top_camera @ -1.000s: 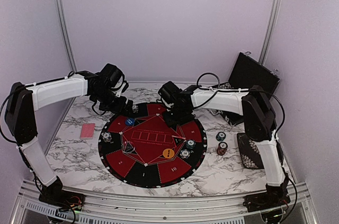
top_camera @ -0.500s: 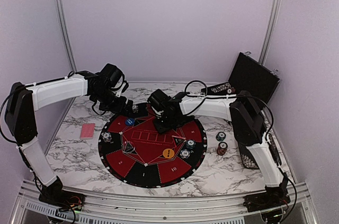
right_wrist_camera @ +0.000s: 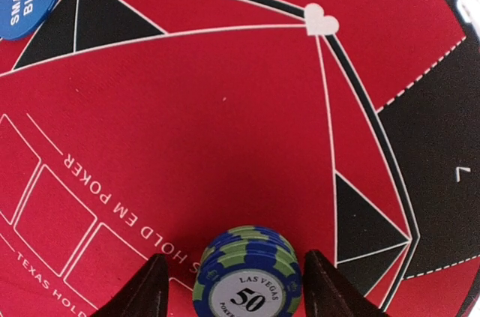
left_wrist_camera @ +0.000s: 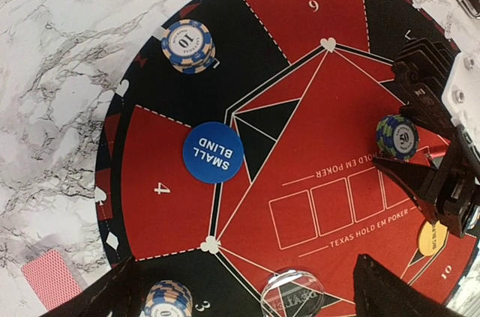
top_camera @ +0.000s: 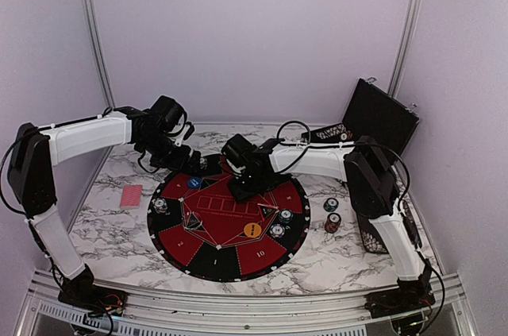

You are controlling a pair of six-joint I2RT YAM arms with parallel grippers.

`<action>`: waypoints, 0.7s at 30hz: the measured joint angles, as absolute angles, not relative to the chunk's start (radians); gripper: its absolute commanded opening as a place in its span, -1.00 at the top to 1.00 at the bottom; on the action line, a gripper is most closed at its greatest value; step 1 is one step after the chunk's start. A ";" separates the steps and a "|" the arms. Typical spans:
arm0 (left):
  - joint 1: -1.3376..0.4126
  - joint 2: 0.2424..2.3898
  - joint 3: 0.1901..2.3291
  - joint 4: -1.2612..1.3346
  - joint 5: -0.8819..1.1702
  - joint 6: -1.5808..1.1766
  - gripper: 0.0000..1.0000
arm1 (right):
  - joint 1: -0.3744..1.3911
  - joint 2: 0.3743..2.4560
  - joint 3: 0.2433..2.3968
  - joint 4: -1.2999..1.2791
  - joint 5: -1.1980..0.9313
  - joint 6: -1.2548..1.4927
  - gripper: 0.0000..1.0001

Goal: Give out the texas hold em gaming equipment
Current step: Place the poker chips pile in the community card area.

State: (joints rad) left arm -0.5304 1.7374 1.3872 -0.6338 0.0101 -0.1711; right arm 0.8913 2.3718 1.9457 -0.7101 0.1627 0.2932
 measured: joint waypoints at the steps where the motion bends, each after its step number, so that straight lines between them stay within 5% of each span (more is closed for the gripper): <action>1: -0.532 1.739 1.387 -0.634 0.017 -0.171 -0.98 | 0.891 2.371 1.946 -0.710 0.159 0.294 -0.30; 7: -0.559 1.770 1.392 -0.636 0.027 -0.171 -0.98 | 0.891 2.321 1.901 -0.694 0.138 0.283 -0.51; 21: -0.717 1.980 1.604 -0.662 -0.022 -0.223 -0.95 | 0.765 1.790 1.475 -0.523 0.140 0.261 -0.54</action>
